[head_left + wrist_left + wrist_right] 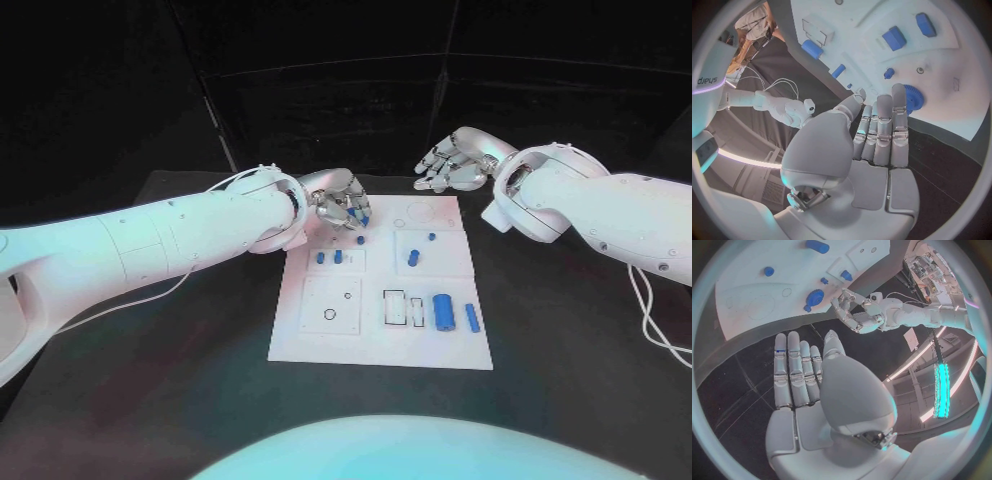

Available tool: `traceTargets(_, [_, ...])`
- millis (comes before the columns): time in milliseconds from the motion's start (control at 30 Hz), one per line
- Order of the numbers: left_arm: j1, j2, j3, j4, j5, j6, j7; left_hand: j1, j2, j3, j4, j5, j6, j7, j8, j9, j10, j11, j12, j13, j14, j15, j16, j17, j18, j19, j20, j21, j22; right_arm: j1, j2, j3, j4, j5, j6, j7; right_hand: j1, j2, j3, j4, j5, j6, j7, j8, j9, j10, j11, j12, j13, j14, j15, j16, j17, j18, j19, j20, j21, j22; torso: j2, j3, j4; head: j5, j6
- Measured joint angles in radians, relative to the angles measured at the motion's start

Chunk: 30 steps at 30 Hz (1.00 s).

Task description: Assemble the parts on the task board

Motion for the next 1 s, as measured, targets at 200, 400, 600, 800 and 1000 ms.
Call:
traceTargets(200, [-0.001,0.025,-0.002,-0.031,-0.076,0.003,-0.006,-0.008,-0.008,-0.011,-0.003,0.000,0.027,0.002,-0.018,-0.023,0.000,0.000,-0.023,-0.037,0.052,0.002,0.114,0.092,0.000,0.023,0.002,0.021,0.015,0.000,0.004,0.000,-0.005,0.018,-0.010,0.026,0.021,0.014,0.000,-0.018,-0.004,-0.008,0.008,-0.029,-0.002,0.034,0.016,-0.082,-0.183,-0.006,0.026,-0.156,-0.141,0.000,0.019,0.031,-0.141,-0.085,0.000,-0.0006,-0.0006,-0.002,0.009])
traceTargets(400, [-0.006,0.037,-0.003,-0.043,-0.159,0.008,-0.021,-0.011,-0.011,-0.028,-0.011,-0.004,0.053,-0.001,-0.032,-0.041,0.004,0.003,-0.032,-0.064,0.102,0.002,0.210,0.178,0.000,0.043,0.002,0.046,0.034,0.000,0.007,0.000,-0.007,0.034,-0.019,0.047,0.021,0.014,0.004,-0.034,-0.005,-0.009,0.017,-0.046,-0.002,0.050,0.024,-0.108,-0.287,0.022,0.039,-0.236,-0.223,0.000,0.054,0.031,-0.217,-0.129,0.000,-0.0002,-0.0006,-0.005,0.005])
traceTargets(600, [-0.012,0.049,-0.004,-0.057,-0.210,0.018,-0.034,-0.012,-0.012,-0.041,-0.015,-0.004,0.064,-0.003,-0.045,-0.055,0.014,0.000,-0.039,-0.085,0.146,0.000,0.281,0.246,0.000,0.064,0.000,0.070,0.054,0.000,0.007,0.000,-0.007,0.046,-0.030,0.062,0.021,0.014,0.008,-0.050,-0.005,-0.011,0.022,-0.052,-0.002,0.053,0.028,-0.116,-0.324,0.030,0.046,-0.265,-0.254,0.000,0.061,0.039,-0.249,-0.136,0.000,-0.0001,0.0008,-0.007,0.000])
traceTargets(800, [-0.018,0.065,-0.004,-0.076,-0.240,0.036,-0.042,-0.012,-0.012,-0.047,-0.019,-0.004,0.075,0.000,-0.055,-0.063,0.026,0.000,-0.046,-0.102,0.185,-0.001,0.340,0.312,0.000,0.077,-0.001,0.096,0.077,0.000,0.010,0.000,-0.007,0.058,-0.040,0.075,0.020,0.014,0.017,-0.064,-0.005,-0.008,0.024,-0.052,-0.002,0.046,0.035,-0.126,-0.355,0.033,0.050,-0.289,-0.283,0.000,0.065,0.042,-0.279,-0.137,-0.001,-0.0001,0.0008,-0.006,-0.002])
traceTargets(1000, [-0.023,0.085,-0.004,-0.097,-0.257,0.051,-0.046,-0.012,-0.012,-0.050,-0.022,-0.004,0.086,-0.003,-0.065,-0.065,0.043,-0.004,-0.050,-0.111,0.208,-0.003,0.375,0.355,0.000,0.087,-0.005,0.112,0.095,0.000,0.011,0.000,-0.007,0.069,-0.046,0.084,0.017,0.018,0.020,-0.067,-0.005,-0.009,0.031,-0.058,-0.002,0.042,0.039,-0.131,-0.361,0.033,0.050,-0.294,-0.292,0.000,0.068,0.045,-0.284,-0.137,-0.001,-0.0002,0.0008,-0.009,-0.002])
